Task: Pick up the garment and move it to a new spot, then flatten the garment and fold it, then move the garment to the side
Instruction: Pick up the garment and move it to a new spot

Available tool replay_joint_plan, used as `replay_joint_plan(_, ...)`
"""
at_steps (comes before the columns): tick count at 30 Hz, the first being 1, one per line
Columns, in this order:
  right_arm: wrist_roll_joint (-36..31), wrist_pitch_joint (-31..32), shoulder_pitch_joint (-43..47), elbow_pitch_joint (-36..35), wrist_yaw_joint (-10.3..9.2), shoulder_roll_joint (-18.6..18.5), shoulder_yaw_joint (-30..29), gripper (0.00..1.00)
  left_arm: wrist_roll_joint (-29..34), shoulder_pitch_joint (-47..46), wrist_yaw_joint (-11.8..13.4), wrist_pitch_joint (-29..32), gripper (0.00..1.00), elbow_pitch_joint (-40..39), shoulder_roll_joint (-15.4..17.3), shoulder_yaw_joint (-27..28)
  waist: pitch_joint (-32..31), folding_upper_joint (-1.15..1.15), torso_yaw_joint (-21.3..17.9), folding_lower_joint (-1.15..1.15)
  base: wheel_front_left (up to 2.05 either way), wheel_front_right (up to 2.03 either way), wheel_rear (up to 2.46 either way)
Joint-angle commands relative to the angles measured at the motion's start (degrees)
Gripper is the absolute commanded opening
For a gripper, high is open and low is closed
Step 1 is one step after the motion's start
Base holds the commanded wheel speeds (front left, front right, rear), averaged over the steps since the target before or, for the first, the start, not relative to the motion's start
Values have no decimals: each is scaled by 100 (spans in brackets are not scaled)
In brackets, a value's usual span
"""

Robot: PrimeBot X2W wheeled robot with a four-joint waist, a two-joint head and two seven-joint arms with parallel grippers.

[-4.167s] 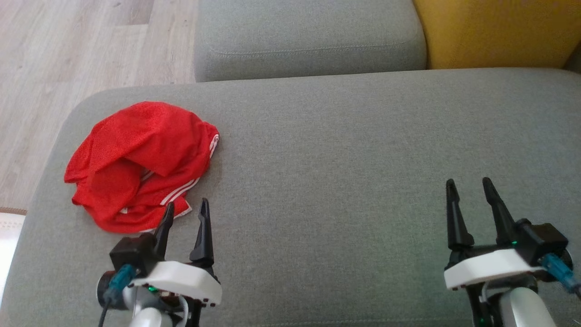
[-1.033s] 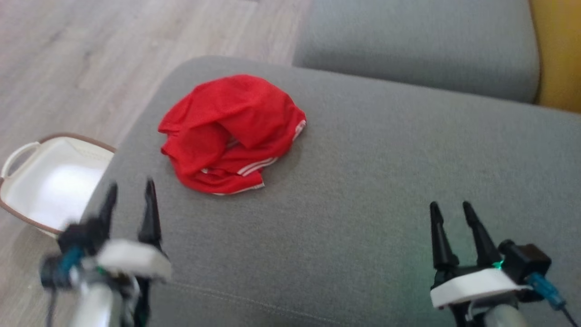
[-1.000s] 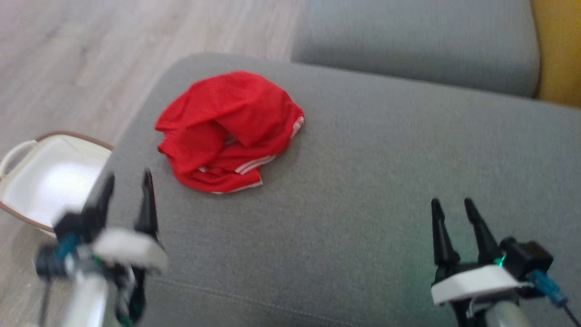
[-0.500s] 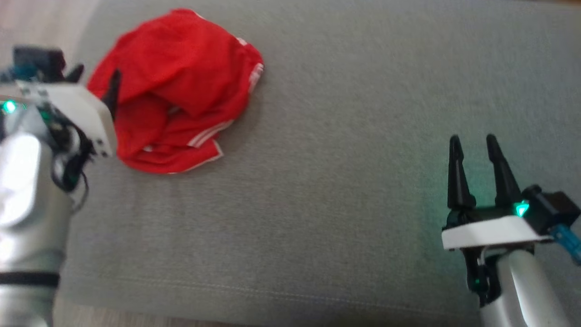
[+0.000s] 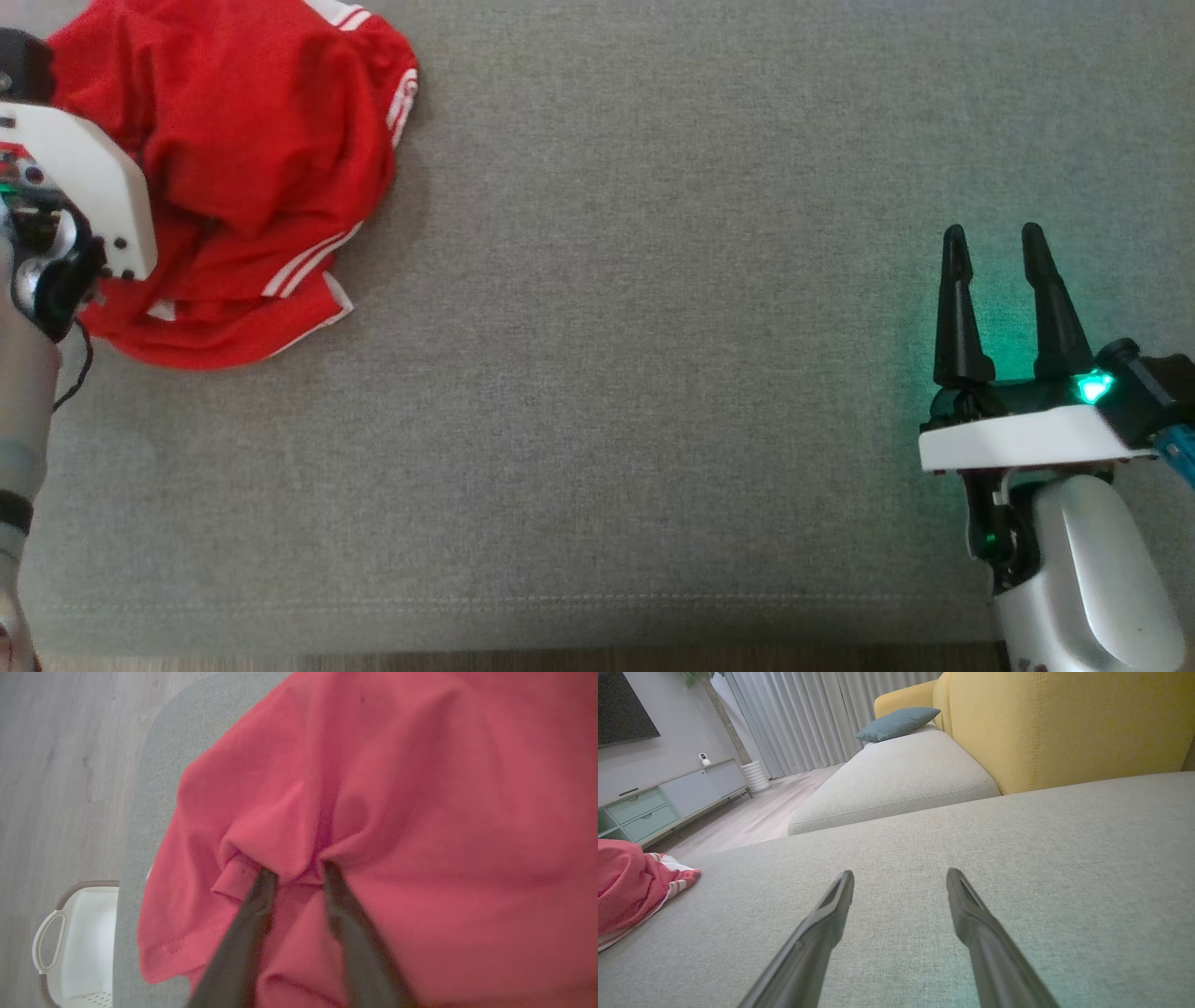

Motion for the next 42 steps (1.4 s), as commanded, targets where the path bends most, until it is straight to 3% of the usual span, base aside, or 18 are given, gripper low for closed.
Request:
replay_joint_plan(1, 39, -61, -124, -202, 44, -30, 109, 100, -37, -272, 10, -57, 0, -116, 343, 191, 21, 0, -19, -1, 0, 0, 0)
replay_joint_plan(14, 139, -61, 29, 46, 44, -30, 199, 100, 81, -728, 84, -1485, 0, 181, 258, 142, -832, 0, 226, -1, 0, 0, 0)
replay_joint_plan(27, 345, -61, 440, 263, 44, -30, 315, 100, -114, -698, 192, -2236, 0, -724, -131, 193, -1838, 0, 362, -1, 0, 0, 0)
replay_joint_plan(34, 422, -61, 504, 270, 44, -30, 443, 100, -253, -424, 506, -2335, 0, -1728, -541, 181, -2175, 0, 79, -1, 0, 0, 0)
replay_joint_plan(42, 561, -61, 489, 118, 44, -30, 662, 100, 7, 166, 903, -1990, 0, -2627, -687, -218, -2229, 0, -619, -1, 0, 0, 0)
